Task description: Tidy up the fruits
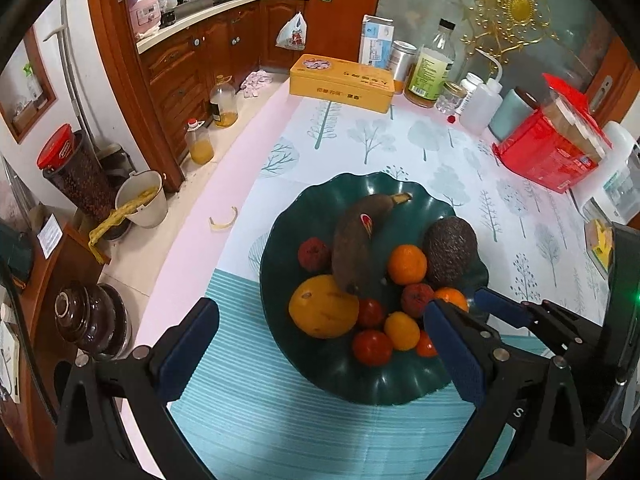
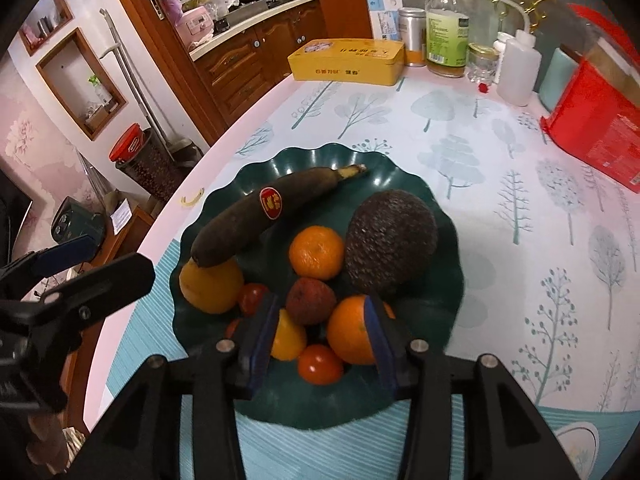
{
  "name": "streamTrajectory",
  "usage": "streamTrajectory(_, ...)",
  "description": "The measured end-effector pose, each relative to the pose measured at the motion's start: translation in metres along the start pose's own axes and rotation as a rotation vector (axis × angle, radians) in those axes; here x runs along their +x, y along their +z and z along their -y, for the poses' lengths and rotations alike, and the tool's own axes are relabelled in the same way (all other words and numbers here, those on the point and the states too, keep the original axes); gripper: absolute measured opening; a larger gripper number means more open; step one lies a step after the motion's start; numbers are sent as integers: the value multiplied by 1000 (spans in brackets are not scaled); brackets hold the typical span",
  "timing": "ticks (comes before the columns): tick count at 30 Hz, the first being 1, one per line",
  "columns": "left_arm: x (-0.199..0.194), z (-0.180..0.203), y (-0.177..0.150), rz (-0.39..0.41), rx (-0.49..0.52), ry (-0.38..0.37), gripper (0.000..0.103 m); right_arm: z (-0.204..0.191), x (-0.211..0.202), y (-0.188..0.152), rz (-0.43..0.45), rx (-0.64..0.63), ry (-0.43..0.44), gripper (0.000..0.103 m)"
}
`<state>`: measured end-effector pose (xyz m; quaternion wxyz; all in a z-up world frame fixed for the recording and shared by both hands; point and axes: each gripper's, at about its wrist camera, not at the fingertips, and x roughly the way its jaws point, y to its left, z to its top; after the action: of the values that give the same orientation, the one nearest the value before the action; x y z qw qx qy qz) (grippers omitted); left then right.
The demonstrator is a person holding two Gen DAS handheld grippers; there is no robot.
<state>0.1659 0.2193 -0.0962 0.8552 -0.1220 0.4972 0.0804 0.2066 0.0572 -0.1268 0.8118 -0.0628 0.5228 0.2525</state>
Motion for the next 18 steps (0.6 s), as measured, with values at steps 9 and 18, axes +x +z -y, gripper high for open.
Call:
streamTrajectory(9, -39, 27, -24, 37, 67, -46, 102, 17, -54, -34, 48, 77, -54, 45)
streamTrajectory(18, -80, 56, -61, 37, 131, -90, 102, 32, -135, -92, 107, 195, -159, 46)
